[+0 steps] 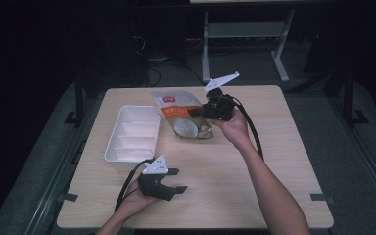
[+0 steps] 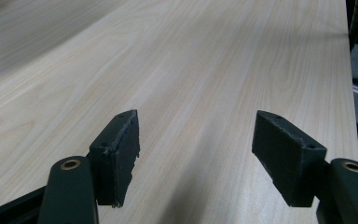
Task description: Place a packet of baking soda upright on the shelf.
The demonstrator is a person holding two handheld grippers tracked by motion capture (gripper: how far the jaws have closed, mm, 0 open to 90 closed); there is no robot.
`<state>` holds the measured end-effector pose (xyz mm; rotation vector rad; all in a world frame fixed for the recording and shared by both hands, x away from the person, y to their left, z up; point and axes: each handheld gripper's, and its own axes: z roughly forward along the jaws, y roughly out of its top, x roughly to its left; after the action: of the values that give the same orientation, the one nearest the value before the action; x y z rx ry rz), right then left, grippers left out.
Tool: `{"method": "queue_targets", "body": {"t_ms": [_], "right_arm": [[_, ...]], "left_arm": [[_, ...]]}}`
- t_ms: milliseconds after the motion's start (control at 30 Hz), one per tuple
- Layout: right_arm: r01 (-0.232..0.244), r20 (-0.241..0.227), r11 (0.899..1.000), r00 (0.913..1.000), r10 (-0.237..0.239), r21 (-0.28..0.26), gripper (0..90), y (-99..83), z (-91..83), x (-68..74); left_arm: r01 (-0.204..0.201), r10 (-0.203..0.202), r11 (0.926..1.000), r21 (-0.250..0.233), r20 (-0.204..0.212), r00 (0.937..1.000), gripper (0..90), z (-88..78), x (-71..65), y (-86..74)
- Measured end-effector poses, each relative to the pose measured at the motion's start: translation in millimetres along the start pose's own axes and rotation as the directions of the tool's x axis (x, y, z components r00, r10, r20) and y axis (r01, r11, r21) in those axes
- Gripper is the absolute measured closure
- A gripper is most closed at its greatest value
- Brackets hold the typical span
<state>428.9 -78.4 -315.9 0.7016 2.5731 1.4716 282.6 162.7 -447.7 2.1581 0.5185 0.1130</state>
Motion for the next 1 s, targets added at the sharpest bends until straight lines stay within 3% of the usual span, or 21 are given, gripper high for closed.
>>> {"method": "queue_targets", "body": {"t_ms": [1000], "right_arm": [[0.061, -0.048, 0.998, 0.9969, -0.062, -0.02, 90.0, 74.7, 59.7, -5.0]], "left_arm": [[0.018, -0.017, 0.9998, -0.009, 0.026, 0.9995, 30.2, -0.8, 3.7, -2.5]]}}
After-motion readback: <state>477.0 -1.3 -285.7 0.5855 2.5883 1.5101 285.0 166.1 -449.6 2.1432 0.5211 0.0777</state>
